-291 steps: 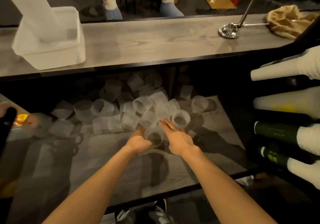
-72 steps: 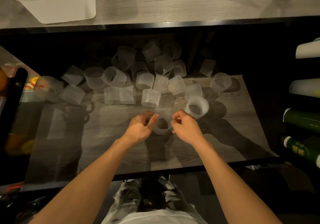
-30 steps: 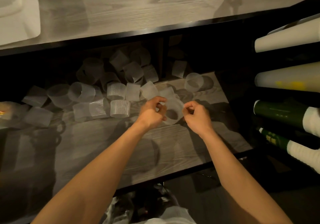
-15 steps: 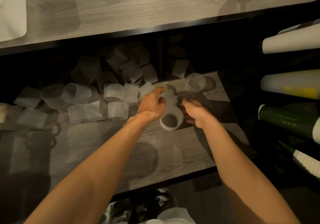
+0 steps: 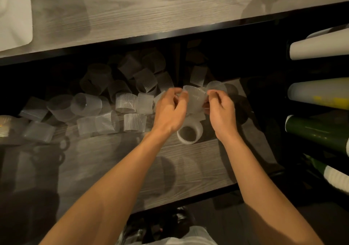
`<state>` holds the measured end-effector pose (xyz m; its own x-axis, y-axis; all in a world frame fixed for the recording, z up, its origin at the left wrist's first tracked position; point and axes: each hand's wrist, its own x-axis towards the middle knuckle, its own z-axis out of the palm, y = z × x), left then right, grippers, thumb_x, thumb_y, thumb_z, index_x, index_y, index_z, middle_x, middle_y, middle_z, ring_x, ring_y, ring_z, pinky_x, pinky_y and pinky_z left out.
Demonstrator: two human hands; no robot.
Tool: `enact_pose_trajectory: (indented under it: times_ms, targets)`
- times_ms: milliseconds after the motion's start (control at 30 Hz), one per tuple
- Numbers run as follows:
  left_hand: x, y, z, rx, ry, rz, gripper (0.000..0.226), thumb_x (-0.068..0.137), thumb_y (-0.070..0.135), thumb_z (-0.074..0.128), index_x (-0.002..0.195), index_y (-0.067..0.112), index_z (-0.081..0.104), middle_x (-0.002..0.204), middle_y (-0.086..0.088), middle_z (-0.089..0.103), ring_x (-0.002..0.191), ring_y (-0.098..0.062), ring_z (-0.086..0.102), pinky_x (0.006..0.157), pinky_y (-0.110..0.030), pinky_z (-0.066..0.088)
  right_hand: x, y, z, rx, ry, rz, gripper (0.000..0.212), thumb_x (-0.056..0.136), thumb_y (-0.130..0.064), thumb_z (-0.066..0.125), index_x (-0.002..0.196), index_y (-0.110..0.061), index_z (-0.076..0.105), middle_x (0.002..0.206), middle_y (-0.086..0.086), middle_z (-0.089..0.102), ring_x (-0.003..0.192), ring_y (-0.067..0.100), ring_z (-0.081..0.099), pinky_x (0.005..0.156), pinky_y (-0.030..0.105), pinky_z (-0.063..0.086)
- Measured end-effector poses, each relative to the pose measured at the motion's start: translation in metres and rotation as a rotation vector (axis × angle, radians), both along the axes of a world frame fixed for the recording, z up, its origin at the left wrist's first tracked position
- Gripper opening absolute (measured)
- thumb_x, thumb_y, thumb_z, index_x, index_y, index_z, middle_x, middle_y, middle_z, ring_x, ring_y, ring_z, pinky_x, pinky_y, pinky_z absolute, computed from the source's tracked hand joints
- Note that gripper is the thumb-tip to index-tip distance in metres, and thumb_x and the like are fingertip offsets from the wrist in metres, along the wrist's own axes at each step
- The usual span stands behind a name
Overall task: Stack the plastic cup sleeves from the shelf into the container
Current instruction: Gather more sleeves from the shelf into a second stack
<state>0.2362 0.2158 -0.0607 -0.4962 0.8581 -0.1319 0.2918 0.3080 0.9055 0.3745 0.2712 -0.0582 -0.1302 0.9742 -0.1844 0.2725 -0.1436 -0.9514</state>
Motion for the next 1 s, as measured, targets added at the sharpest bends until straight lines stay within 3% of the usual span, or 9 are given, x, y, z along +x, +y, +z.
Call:
enact_pose_trajectory:
  times_ms: [133, 300, 433, 700, 800, 900, 1000]
  targets:
    - [0.005, -0.022, -0.005, 0.02, 0.021, -0.016, 0.028, 0.099, 0.048, 0.047, 0.108, 0.026, 0.062, 0.075, 0.012, 0.058, 0.066, -0.008, 0.056, 0.062, -0.03, 0.047, 0.013, -0.023, -0.003, 0.017, -0.034, 0.049, 0.01, 0.102, -0.021, 0.055, 0.105, -0.028, 0.06, 0.103, -0.003, 0.067, 0.093, 0.01, 0.068, 0.08, 0.03, 0.058]
    - [0.006, -0.048, -0.02, -0.056, 0.108, -0.089, 0.021, 0.095, 0.037, 0.048, 0.11, 0.027, 0.059, 0.085, 0.008, 0.065, 0.063, -0.006, 0.06, 0.06, -0.024, 0.043, 0.023, -0.051, -0.016, 0.056, -0.117, 0.111, 0.02, 0.098, -0.01, 0.057, 0.116, -0.02, 0.057, 0.104, -0.007, 0.063, 0.087, -0.007, 0.06, 0.072, 0.01, 0.048]
    - [0.01, -0.056, -0.027, -0.051, 0.091, -0.115, 0.029, 0.09, 0.036, 0.046, 0.114, 0.025, 0.059, 0.086, 0.003, 0.064, 0.063, -0.007, 0.056, 0.059, -0.023, 0.039, 0.023, -0.062, -0.02, 0.107, -0.175, 0.104, 0.023, 0.094, -0.01, 0.06, 0.117, -0.016, 0.061, 0.105, -0.005, 0.065, 0.094, 0.003, 0.062, 0.074, 0.012, 0.047]
    - [0.013, -0.073, -0.029, -0.071, 0.098, -0.147, 0.019, 0.088, 0.036, 0.047, 0.103, 0.027, 0.055, 0.086, 0.003, 0.065, 0.065, -0.011, 0.058, 0.058, -0.028, 0.042, 0.031, -0.076, -0.026, 0.157, -0.26, 0.094, 0.018, 0.092, -0.007, 0.06, 0.108, -0.013, 0.065, 0.1, -0.001, 0.068, 0.091, 0.011, 0.065, 0.075, 0.02, 0.05]
    - [0.011, -0.079, -0.034, -0.117, 0.141, -0.146, 0.018, 0.087, 0.038, 0.048, 0.1, 0.027, 0.055, 0.094, 0.004, 0.062, 0.076, -0.013, 0.06, 0.069, -0.036, 0.051, 0.032, -0.082, -0.032, 0.105, -0.316, 0.112, 0.017, 0.095, -0.009, 0.058, 0.109, -0.016, 0.066, 0.1, -0.002, 0.068, 0.091, 0.011, 0.064, 0.075, 0.021, 0.048]
    - [0.007, -0.086, -0.041, -0.162, 0.186, -0.134, 0.013, 0.092, 0.032, 0.052, 0.103, 0.025, 0.056, 0.108, 0.004, 0.055, 0.087, -0.018, 0.058, 0.081, -0.038, 0.049, 0.026, -0.084, -0.037, 0.021, -0.376, 0.174, 0.019, 0.098, -0.013, 0.056, 0.114, -0.018, 0.066, 0.105, -0.004, 0.068, 0.097, 0.012, 0.063, 0.083, 0.026, 0.05]
    - [-0.004, -0.095, -0.043, -0.191, 0.165, -0.058, 0.016, 0.091, 0.033, 0.053, 0.105, 0.027, 0.055, 0.104, 0.005, 0.061, 0.087, -0.019, 0.061, 0.081, -0.038, 0.05, 0.011, -0.086, -0.037, -0.042, -0.38, 0.223, 0.014, 0.1, -0.016, 0.057, 0.11, -0.022, 0.064, 0.099, -0.005, 0.067, 0.091, 0.013, 0.063, 0.075, 0.025, 0.045]
